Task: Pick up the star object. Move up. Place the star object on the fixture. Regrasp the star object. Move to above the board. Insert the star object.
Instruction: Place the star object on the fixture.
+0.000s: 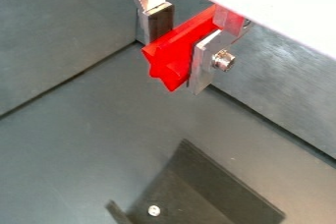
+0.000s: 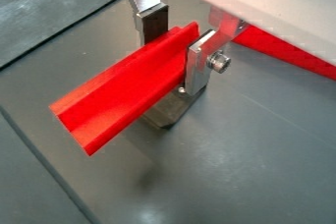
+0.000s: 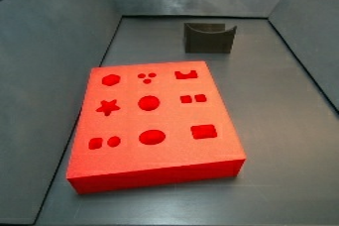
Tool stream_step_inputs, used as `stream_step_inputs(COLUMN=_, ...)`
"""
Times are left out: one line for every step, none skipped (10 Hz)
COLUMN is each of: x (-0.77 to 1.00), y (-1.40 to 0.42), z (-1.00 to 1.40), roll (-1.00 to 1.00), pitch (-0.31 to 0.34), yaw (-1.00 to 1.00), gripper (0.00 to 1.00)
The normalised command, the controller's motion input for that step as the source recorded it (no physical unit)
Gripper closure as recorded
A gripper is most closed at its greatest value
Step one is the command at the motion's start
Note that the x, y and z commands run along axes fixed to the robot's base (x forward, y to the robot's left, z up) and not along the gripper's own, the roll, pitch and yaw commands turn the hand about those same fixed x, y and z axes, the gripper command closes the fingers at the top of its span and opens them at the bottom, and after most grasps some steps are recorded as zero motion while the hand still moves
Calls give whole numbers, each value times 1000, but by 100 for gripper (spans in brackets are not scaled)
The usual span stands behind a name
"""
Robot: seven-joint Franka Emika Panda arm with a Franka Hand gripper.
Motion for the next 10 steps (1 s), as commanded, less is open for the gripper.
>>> stream_step_inputs(x=1000, y=173, z=-58, roll=-45, pitch=159, yaw=-27, gripper=100)
stream_step_inputs(x=1000, y=159, z=-50, roll=-53, pitch=157, yaw=-29, gripper=100)
stream_step_inputs(x=855, y=-1000, z=512, roll=-1000, pitch=-78, yaw=75, gripper=100)
stream_step_inputs(x=732, y=-1000, z=529, roll=-1000, pitch=-67, yaw=70, gripper=100)
stream_step_inputs(x=635, y=-803, z=440, roll=-1000, pitch=-59, yaw=67, gripper=100)
stream_step_inputs(x=421, y=-380, z=201, roll=-1000, pitch=-44, yaw=60, gripper=100)
stream_step_inputs(x=290, y=-165, z=81, roll=-1000, pitch=-33, yaw=52, gripper=100)
stream_step_inputs(x=159, y=-76, z=45, roll=-1000, pitch=-3, yaw=41, gripper=100)
stream_step_inputs(x=71, y=-15, z=32, roll=-1000, pitch=22, yaw=33, gripper=100)
stream_step_inputs(x=57, y=8, z=15, roll=-1000, pitch=31, yaw=23, gripper=100)
